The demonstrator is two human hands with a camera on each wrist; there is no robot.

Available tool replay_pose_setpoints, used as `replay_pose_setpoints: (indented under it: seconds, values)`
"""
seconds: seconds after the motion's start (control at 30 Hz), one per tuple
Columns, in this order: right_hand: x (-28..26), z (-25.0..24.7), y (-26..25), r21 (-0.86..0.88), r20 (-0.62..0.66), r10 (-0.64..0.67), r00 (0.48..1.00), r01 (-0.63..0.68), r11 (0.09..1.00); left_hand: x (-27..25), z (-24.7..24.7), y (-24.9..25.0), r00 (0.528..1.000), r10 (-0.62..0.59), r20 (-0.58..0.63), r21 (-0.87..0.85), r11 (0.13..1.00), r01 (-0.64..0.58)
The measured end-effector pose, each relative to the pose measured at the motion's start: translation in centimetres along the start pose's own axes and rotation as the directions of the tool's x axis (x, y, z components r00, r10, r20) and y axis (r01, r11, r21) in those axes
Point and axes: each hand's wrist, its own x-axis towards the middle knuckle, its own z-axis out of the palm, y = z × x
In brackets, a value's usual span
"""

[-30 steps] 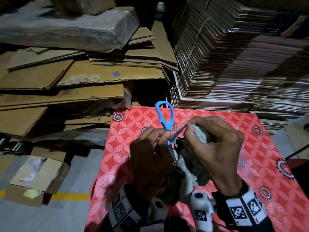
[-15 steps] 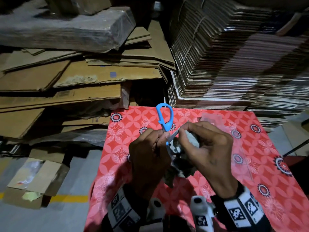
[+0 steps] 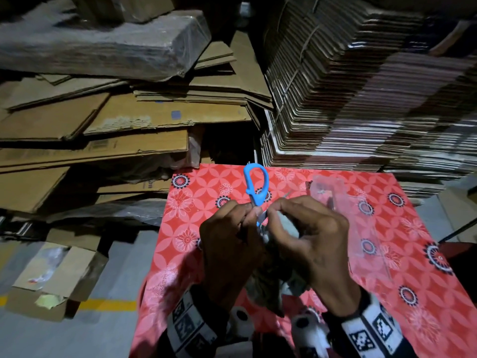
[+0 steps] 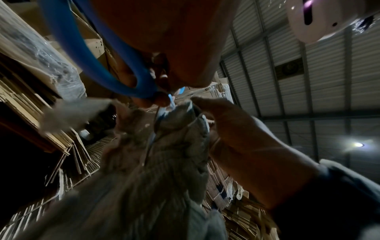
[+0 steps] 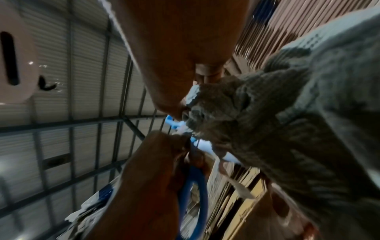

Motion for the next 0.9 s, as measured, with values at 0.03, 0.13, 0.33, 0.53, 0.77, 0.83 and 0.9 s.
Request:
replay_pose_setpoints:
  seconds: [0.03,0.13,0.33,0.53,0.77,0.83,0.9]
  values:
    - [0.3,-0.2,0.6,0.016,-0.017,0.009,1.000,-0.009,1.000,-0.1,0.1,-0.1,1.000,-0.007,0.007,0.002,1.000,0.007]
    - [1.5,-1.2,1.9,0.037,-0.087,0.051,0.995,-0.048,0.998,-0.2,0.6,-0.5,0.999,-0.052,0.015,0.007,0.999,0.052]
    - [1.2,-1.0,1.5,0.039,-0.032,0.054,0.998,-0.053,0.998,-0.1,0.6,-0.4,1.000,-0.020,0.024,0.004,1.000,0.020]
    - [0.7,-0.7,0.8,0.034,0.027,0.035,0.999,-0.036,0.999,-0.3,0.7,-0.9,1.000,-0.024,0.014,-0.010,1.000,0.024]
    - [1.1,-1.0,1.1,0.029,0.025,0.043,0.999,-0.043,0.999,-0.6,0.9,-1.3,0.998,-0.068,-0.008,-0.038,0.997,0.068]
    - [2.2,-1.6,2.3,0.083,-0.025,0.117,0.993,-0.114,0.990,-0.5,0.9,-1.3,0.996,-0.084,0.006,-0.031,0.996,0.084]
    - [3.1,-2.5,2.8,0.181,-0.041,0.178,0.983,-0.168,0.969,-0.4,0.9,-1.2,0.993,-0.117,0.022,-0.066,0.991,0.118]
